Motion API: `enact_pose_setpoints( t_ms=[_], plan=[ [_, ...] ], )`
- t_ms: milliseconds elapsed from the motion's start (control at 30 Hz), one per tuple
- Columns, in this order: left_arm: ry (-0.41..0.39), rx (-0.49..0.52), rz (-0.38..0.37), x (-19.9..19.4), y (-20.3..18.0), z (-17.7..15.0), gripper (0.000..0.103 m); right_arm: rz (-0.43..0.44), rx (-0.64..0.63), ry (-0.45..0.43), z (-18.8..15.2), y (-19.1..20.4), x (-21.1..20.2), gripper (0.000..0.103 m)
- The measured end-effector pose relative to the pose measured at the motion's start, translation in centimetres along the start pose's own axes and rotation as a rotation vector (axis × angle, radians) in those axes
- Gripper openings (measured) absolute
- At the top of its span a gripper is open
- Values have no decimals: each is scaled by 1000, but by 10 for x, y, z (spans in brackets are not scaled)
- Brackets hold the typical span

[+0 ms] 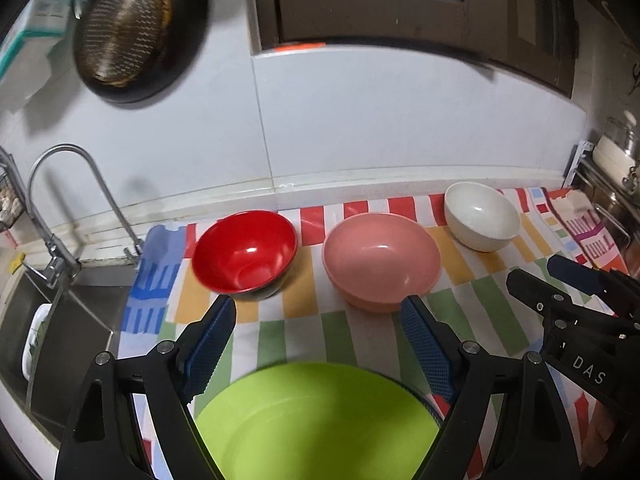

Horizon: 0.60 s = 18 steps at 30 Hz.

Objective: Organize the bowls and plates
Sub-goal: 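Reach the left tool to the pink bowl and grip its rim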

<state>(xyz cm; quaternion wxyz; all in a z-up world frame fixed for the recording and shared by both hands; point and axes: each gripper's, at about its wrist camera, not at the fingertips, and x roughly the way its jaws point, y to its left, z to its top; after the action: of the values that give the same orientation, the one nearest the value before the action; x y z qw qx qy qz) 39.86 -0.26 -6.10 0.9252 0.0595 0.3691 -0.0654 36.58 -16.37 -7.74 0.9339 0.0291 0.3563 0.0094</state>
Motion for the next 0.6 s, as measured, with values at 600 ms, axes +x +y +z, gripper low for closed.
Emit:
enact_pose_setpoints(
  t_ms=[600],
  plan=[
    [183,-40,-28,109,-6,19,67,64,18,98,36,-11,106,57]
  ],
)
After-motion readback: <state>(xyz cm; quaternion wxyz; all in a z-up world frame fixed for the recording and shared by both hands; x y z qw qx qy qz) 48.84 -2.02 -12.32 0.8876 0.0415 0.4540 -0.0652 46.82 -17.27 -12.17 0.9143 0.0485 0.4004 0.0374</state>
